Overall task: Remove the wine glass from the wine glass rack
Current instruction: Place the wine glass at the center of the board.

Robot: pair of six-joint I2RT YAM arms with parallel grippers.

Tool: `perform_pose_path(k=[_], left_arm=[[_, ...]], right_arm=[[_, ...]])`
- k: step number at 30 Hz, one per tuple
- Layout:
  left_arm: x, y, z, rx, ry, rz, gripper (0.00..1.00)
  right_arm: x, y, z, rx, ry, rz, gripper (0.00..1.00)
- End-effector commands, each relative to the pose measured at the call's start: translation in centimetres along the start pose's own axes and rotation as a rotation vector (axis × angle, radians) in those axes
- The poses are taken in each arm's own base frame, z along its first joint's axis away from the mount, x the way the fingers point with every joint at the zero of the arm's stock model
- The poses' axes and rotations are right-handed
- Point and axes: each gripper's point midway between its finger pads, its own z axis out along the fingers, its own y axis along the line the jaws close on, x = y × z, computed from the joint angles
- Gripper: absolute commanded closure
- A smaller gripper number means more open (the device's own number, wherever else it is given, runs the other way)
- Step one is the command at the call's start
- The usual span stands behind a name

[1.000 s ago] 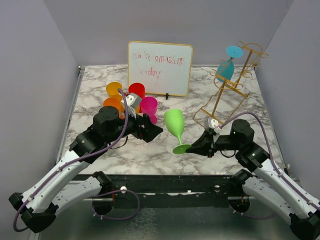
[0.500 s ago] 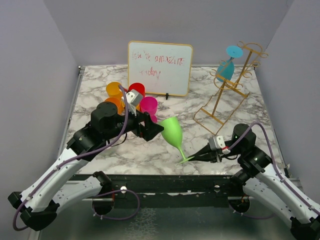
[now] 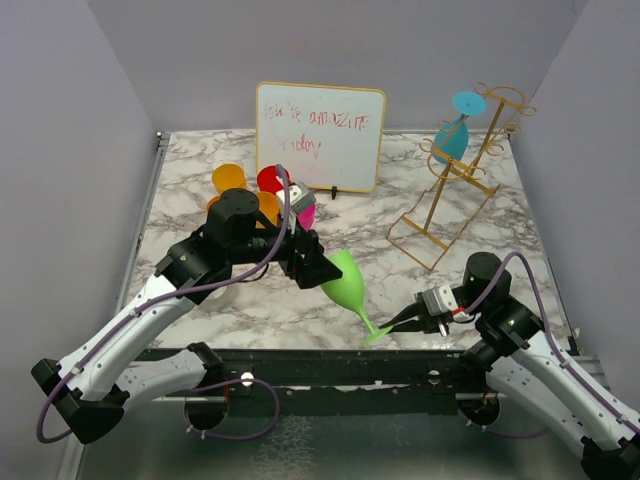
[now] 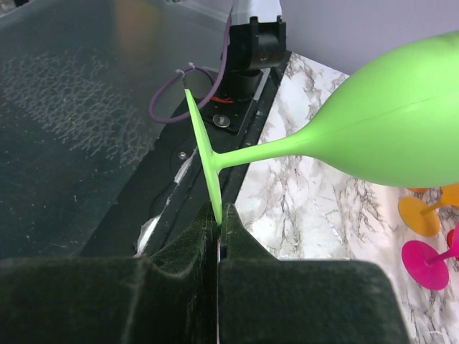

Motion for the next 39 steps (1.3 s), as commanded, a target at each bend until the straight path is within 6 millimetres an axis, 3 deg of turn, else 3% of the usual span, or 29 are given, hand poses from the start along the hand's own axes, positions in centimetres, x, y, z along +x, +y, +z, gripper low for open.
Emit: perform_pose_path(k=[1, 8, 15, 20, 25, 28, 33, 37, 39], left_arm=[[-0.3, -2.0, -0.3, 0.097, 0.010, 0.014, 0.16], [0.9, -4.8, -0.3, 0.296, 0.063, 0.012, 0.29], [2.3, -7.1, -1.8, 0.465, 0.086, 0.059, 0.36], [2.7, -7.1, -1.7, 0.472, 0.094, 0.055, 0.44], [2.5, -7.0, -1.6, 0.461, 0.089, 0.052, 0.64], [2.2, -7.1, -1.7, 0.462, 0.083, 0.057, 0.71], [2.0, -6.5, -1.4, 0.418, 0.073, 0.050, 0.98], [2.2, -5.7, -0.9, 0.380, 0.086, 0.029, 1.00], [2.3, -5.5, -0.7, 0.368, 0.091, 0.021, 1.00]], right_arm=[[0.0, 1.6, 0.1, -0.081, -0.034, -0.022, 0.99], [0.6, 1.9, 0.2, -0.105, -0.031, -0.017, 0.99], [1.0, 1.3, 0.3, -0.083, -0.015, -0.051, 0.99], [1.6, 0.4, 0.2, -0.044, 0.011, -0.071, 0.99], [2.3, 0.1, 0.2, -0.031, 0.033, -0.068, 0.99], [2.7, -0.1, 0.3, -0.030, 0.043, -0.061, 0.99], [3.0, -0.4, 0.3, -0.016, 0.051, -0.067, 0.99], [3.0, -0.8, 0.3, 0.008, 0.052, -0.068, 0.99], [3.0, -0.8, 0.3, 0.011, 0.051, -0.068, 0.94]])
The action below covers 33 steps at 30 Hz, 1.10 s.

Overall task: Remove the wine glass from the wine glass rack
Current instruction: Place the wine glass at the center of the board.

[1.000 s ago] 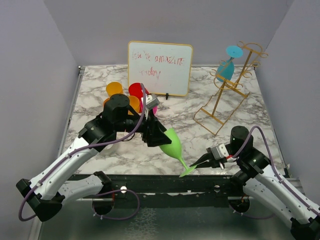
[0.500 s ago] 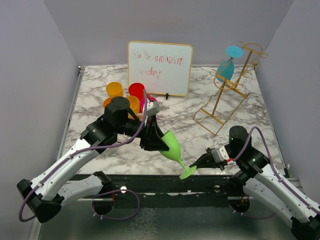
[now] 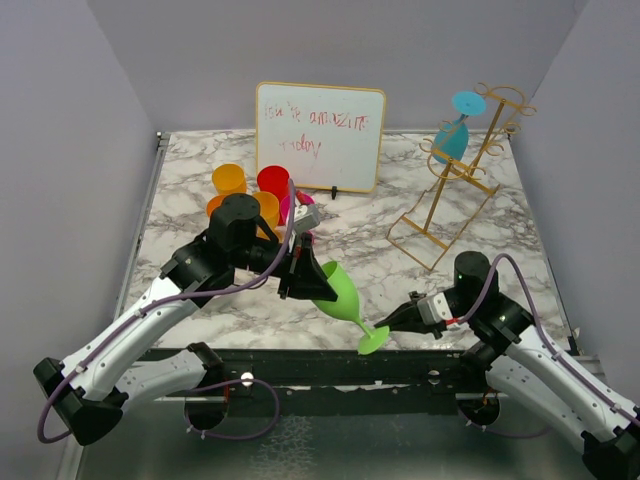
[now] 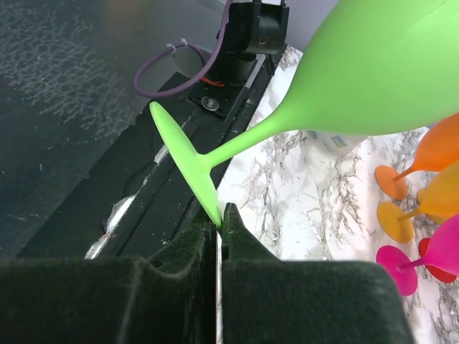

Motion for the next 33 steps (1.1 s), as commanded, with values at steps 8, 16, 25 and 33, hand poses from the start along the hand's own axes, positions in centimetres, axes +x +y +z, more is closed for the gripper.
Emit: perform_pose_path(k=[8, 16, 25, 33], left_arm=[[-0.9, 0.9, 0.1, -0.055, -0.020, 0.053, 1.00], [-1.1, 1.3, -0.2, -0.097, -0.023, 0.062, 1.00], [-0.8, 3.8, -1.1, -0.268, -0.009, 0.047, 1.00], [1.9, 9.6, -2.7, -0.570, 0.045, -0.063, 1.00]], right_arm=[[0.8, 0.0, -0.1, 0.035, 0.032, 0.063, 0.80], [0.3, -0.1, -0.3, 0.042, 0.041, 0.062, 0.57], [0.1, -0.5, -1.0, 0.084, 0.099, 0.054, 0.39], [0.4, -4.4, -3.0, 0.377, 0.171, 0.087, 0.37]])
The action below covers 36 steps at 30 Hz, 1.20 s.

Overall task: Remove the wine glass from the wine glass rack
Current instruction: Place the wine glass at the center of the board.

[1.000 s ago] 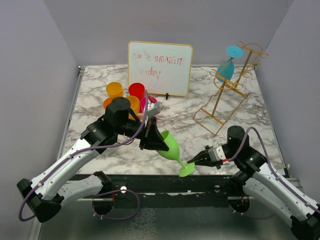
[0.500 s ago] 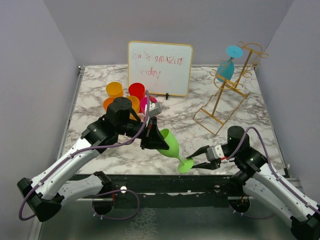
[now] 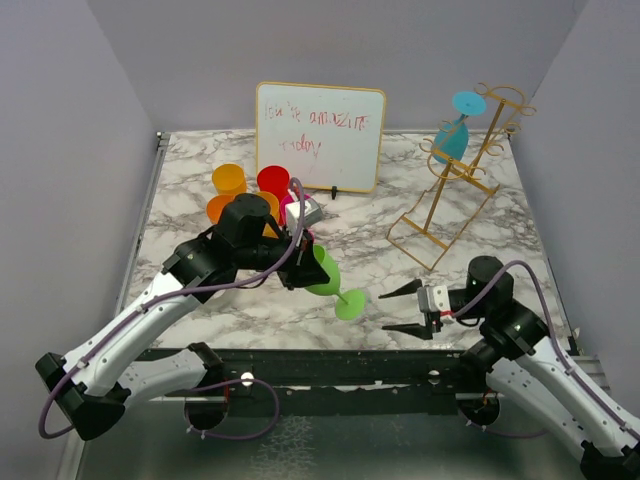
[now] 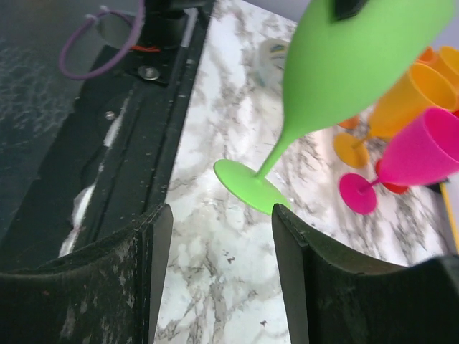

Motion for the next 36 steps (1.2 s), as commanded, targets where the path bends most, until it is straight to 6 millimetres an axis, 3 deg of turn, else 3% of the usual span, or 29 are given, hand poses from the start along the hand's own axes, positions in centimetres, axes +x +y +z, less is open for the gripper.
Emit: perform_pose_path(k=[1, 8, 13, 17, 21, 26, 30, 36], left_arm=[[1.4, 5.3, -0.3, -0.283, 0.024, -0.048, 1.00], [3.3, 9.7, -0.8, -0.505, 0.039, -0.099, 1.00], [4.5, 13.0, -2.2, -0.703, 0.033, -0.126, 1.00], [5.1, 15.2, -3.6, -0.849, 0.017, -0.138, 1.00], [6.1, 17.1, -4.9, -0.990, 0.012, -0.181, 1.00], [7.3, 18.2, -5.0, -1.055, 0.051, -0.214, 1.00], [7.6, 19.2, -5.9, -1.138, 0.066, -0.212, 1.00], [6.5, 20.2, -6.2, -1.193, 0.072, -0.183, 1.00]], right_arm=[[-0.3, -3.3, -1.0, 0.228, 0.023, 0.051, 0.37], [-1.5, -7.5, -3.3, 0.560, -0.055, 0.204, 0.25], [-0.3, -10.8, -6.1, 0.861, -0.074, 0.483, 0.16], [0.3, -12.2, -7.4, 1.019, -0.081, 0.747, 0.13], [-0.7, -12.9, -7.6, 1.061, -0.066, 0.893, 0.09], [-2.5, -13.8, -8.4, 1.072, -0.005, 0.867, 0.01], [-4.4, -13.4, -7.1, 0.960, -0.039, 0.849, 0.01], [-7.3, -13.0, -5.3, 0.814, -0.088, 0.875, 0.00]])
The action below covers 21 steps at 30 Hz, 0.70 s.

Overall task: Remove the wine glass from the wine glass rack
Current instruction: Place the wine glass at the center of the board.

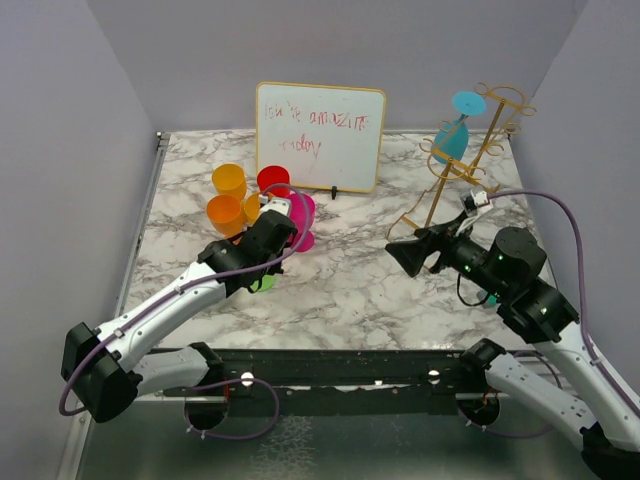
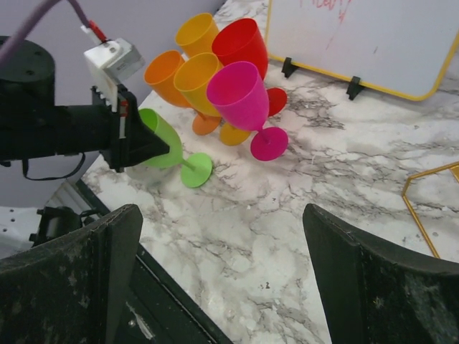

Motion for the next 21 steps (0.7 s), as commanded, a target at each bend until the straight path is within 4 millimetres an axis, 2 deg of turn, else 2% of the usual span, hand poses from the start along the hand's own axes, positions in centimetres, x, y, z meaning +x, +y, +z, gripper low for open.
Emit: perform_pose_path(k=[1, 3, 4, 8, 11, 13, 15, 17, 19, 21], left_arm=[[-1.1, 1.3, 0.3, -0.086, -0.015, 0.023, 1.00], [-0.9, 1.5, 0.7, -0.098, 0.002, 0.036, 1.00], [-0.6, 1.7, 0.9, -0.104, 0.015, 0.039, 0.99], [0.4, 2.1, 1.6, -0.116, 0.050, 0.038, 0.92], [0.8, 2.3, 1.6, -0.121, 0.056, 0.028, 0.84], [0.7, 2.5, 1.4, -0.123, 0.047, 0.016, 0.75], [0.5, 2.7, 1.1, -0.122, 0.036, 0.010, 0.58], [0.2, 2.8, 0.7, -0.118, 0.022, 0.003, 0.48], [-0.2, 2.9, 0.3, -0.111, 0.006, -0.004, 0.40], [-0.6, 2.8, -0.2, -0.098, -0.012, -0.008, 0.36]], right_arm=[[-1.5, 3.3, -0.6, -0.132, 0.029, 0.028, 0.00], [-2.9, 3.8, -0.7, -0.135, 0.013, 0.019, 0.00], [-3.4, 3.3, -0.6, -0.097, 0.008, 0.008, 0.00], [-3.4, -0.5, 0.4, 0.132, 0.095, -0.036, 0.00], [-3.9, 0.4, 1.1, 0.088, 0.116, -0.060, 0.00], [-4.5, 1.1, 1.6, 0.052, 0.095, -0.064, 0.00], [-4.9, 1.0, 2.0, 0.060, 0.087, -0.066, 0.00], [-5.3, 0.6, 2.4, 0.087, 0.094, -0.069, 0.00], [-6.0, 0.6, 2.7, 0.100, 0.098, -0.083, 0.00], [-6.4, 0.3, 3.0, 0.118, 0.103, -0.106, 0.00]])
